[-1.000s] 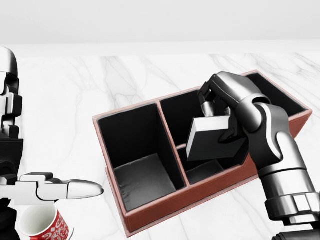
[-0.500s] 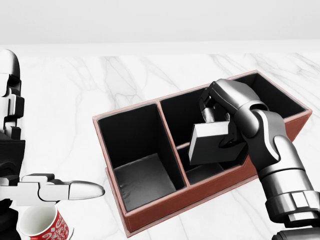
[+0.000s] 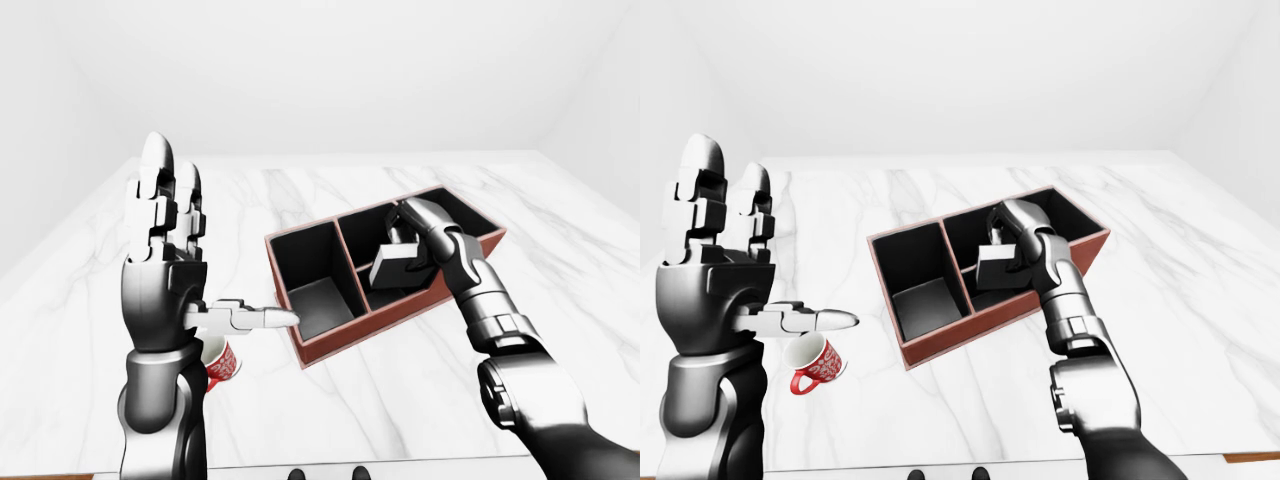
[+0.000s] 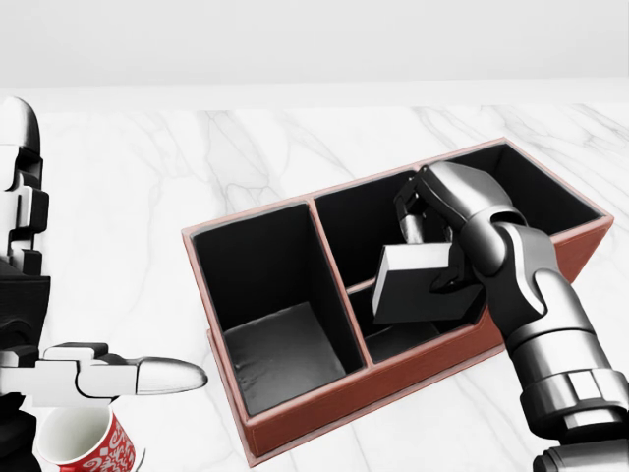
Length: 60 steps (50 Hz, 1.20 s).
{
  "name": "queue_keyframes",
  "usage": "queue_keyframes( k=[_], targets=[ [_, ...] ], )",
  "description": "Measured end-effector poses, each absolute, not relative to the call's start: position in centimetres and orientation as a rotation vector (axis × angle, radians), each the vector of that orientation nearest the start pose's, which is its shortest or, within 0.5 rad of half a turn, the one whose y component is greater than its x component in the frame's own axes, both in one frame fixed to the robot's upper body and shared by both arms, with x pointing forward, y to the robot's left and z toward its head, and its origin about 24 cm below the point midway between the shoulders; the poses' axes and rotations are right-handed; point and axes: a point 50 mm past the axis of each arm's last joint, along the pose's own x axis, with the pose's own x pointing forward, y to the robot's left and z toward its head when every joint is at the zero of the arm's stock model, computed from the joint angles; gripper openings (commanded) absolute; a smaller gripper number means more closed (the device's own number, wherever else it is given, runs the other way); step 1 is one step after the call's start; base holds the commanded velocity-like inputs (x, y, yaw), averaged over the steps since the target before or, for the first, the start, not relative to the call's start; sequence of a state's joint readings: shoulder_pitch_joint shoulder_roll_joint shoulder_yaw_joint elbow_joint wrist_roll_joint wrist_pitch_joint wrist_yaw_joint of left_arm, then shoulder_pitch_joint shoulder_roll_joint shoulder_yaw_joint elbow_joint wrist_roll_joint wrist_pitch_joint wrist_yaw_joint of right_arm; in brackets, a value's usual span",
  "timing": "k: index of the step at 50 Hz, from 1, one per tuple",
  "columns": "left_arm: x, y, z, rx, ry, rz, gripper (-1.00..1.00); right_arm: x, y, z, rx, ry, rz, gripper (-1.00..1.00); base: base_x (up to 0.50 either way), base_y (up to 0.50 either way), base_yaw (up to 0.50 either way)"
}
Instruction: Pick up the book and place it in the back compartment of the caddy.
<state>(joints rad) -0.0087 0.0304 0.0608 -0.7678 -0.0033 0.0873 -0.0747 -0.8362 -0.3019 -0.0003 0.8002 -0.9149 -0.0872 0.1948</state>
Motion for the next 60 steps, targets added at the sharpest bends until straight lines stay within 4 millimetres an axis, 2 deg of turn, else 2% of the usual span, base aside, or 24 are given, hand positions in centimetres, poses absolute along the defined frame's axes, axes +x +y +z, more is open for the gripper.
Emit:
queue_keyframes(
  k=[60],
  targets=[
    [19.9,15.6,20.4,0.072,-0.694,-0.029,1.0,40.7,-17.2,13.3,-1.178,0.033,0.165,-1.0,0.0,0.0,0.0]
  ],
)
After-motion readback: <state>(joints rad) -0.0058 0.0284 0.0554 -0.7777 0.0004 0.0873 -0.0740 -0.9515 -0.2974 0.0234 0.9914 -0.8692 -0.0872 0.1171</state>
